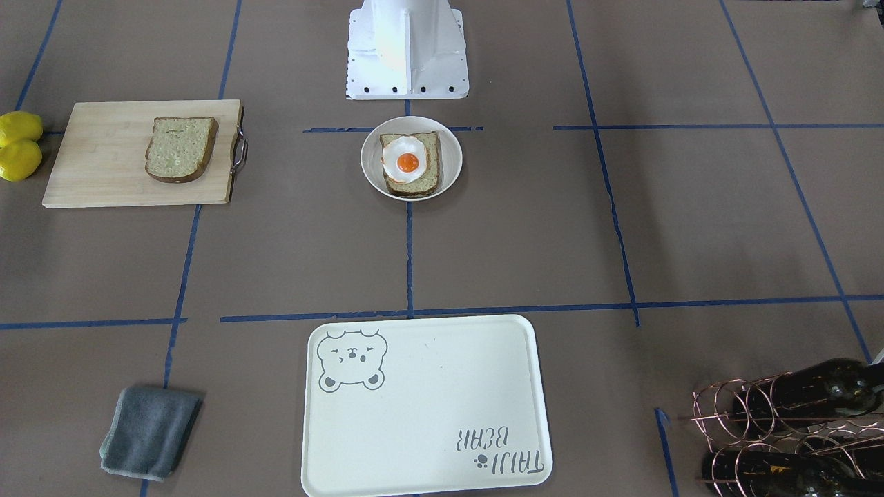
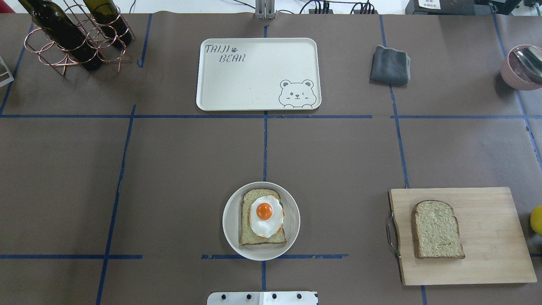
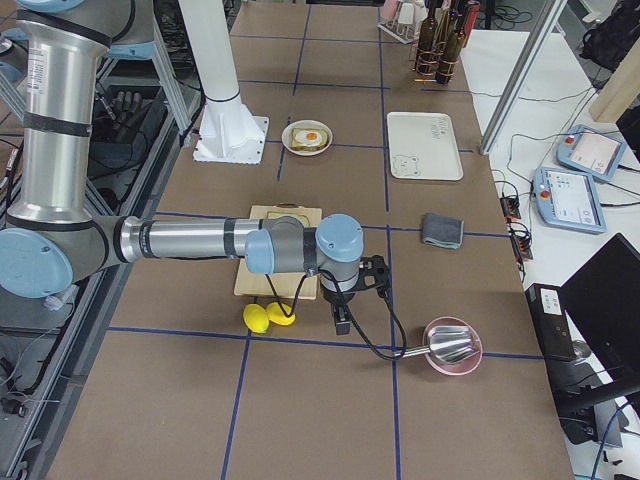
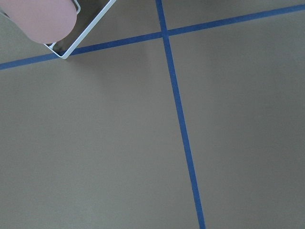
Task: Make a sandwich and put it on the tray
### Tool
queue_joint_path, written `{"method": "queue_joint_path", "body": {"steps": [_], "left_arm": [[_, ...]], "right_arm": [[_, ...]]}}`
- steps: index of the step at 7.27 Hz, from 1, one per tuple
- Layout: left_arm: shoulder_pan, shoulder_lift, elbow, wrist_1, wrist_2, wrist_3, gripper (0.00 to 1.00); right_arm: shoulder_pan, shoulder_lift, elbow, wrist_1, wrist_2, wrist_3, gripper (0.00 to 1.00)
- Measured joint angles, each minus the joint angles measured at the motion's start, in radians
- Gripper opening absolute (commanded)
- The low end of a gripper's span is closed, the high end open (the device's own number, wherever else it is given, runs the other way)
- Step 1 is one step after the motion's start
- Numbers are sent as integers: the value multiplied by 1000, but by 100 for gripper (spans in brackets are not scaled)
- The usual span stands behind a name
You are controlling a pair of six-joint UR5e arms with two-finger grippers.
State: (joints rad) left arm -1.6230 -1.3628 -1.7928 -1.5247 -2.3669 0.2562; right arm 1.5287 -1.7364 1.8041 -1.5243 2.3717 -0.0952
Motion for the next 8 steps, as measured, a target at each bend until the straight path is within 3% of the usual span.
{"method": "queue_joint_path", "body": {"steps": [2, 4, 6, 8], "left_arm": [[0, 0, 1, 0, 0, 0, 100], [0, 1, 1, 0, -1, 0, 100], [0, 0, 0, 0, -1, 0, 100], [0, -1, -1, 0, -2, 0, 100]], "right_arm": [[-65, -16, 10, 126, 37, 29, 100], [-173, -21, 30, 240, 50, 205, 100], [-306, -44, 36, 453, 42, 438, 100], [-446, -128, 37, 728, -21, 742, 97]]}}
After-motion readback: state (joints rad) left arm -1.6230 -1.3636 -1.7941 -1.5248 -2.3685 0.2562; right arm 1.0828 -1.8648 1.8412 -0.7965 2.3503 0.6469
